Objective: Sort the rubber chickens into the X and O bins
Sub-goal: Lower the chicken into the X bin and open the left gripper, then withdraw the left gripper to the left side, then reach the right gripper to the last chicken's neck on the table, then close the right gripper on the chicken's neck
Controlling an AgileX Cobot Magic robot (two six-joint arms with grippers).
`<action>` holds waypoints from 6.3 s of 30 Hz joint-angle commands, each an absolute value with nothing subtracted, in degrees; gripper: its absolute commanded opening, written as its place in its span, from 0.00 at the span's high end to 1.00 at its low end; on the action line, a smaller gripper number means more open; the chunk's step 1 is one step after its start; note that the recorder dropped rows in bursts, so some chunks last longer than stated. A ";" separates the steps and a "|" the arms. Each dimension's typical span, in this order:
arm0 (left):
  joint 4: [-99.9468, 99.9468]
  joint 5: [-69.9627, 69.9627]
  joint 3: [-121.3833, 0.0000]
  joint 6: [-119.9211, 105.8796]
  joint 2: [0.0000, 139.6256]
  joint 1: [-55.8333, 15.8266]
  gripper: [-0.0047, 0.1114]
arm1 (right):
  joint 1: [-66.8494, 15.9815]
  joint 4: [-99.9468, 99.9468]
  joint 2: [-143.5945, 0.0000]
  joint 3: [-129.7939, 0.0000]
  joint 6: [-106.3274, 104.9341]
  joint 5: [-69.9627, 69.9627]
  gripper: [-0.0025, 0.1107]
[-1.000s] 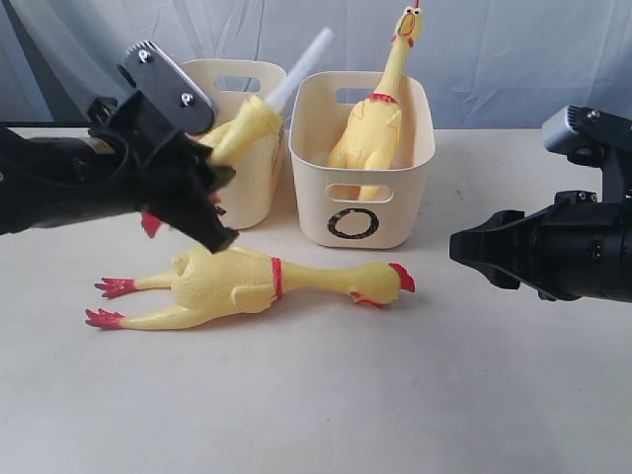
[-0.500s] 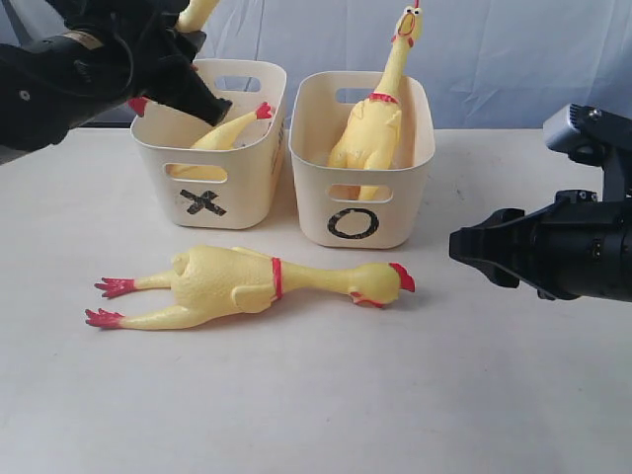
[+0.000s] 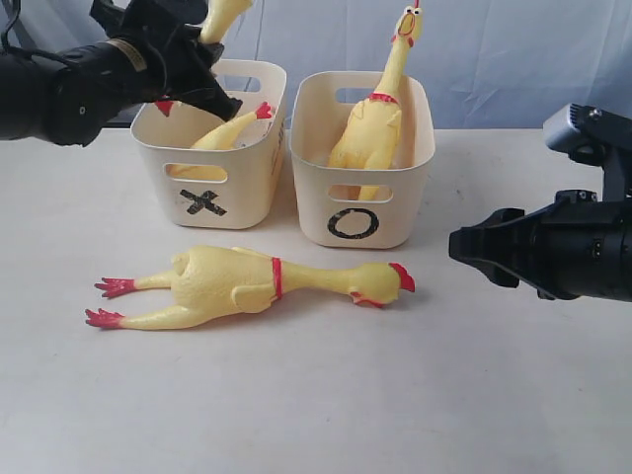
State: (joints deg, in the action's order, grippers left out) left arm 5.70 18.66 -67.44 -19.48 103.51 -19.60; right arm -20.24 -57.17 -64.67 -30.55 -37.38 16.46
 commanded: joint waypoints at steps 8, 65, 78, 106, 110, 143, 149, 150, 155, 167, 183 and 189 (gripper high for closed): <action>41.65 25.64 -69.76 23.72 109.16 -13.63 0.96 | -20.15 -57.26 -64.62 -30.48 -37.70 16.08 0.58; 33.28 -13.99 -63.93 26.81 88.33 -13.20 0.96 | -20.15 -57.31 -64.62 -30.48 -37.83 16.20 0.58; 21.26 -9.13 -35.79 26.48 65.09 -13.20 0.96 | -20.49 -59.62 -64.62 -30.48 -38.25 22.42 0.58; 18.62 -26.79 -29.15 19.07 22.79 -13.31 0.96 | -36.85 -44.90 -81.42 -47.37 -56.98 22.12 0.58; 18.62 -25.71 -28.15 19.07 20.77 -13.31 0.96 | -36.85 -38.20 -85.95 -48.36 -56.98 20.32 0.58; 17.38 -25.25 -28.02 19.07 19.09 -13.31 0.96 | -40.79 -25.05 -105.03 -49.21 -73.54 -4.49 0.58; 17.38 -25.25 -28.02 19.07 19.09 -13.31 0.96 | -40.79 -27.44 -106.26 -51.66 -73.42 -4.90 0.58; 17.38 -25.25 -28.02 19.07 19.09 -13.31 0.96 | -40.79 -27.44 -106.48 -52.00 -73.42 -4.77 0.58; 17.38 -25.25 -28.02 19.07 19.09 -13.31 0.96 | -40.68 -27.44 -107.31 -53.41 -73.42 -3.51 0.73; 17.38 -25.25 -28.02 19.07 19.09 -13.31 0.96 | -40.68 -27.66 -109.94 -53.41 -73.42 -6.26 0.51; 17.25 -25.25 -28.02 18.95 19.09 -13.31 0.96 | -40.68 -27.29 -114.90 -53.41 -73.42 -11.52 0.54; 17.19 -25.25 -28.02 19.07 19.09 -13.31 0.96 | -40.68 -27.29 -115.59 -53.41 -73.42 -13.44 0.54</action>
State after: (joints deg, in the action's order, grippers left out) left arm 17.77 -25.63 -28.23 19.25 19.37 -13.18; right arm -40.70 -27.49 -115.50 -53.23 -73.30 -11.89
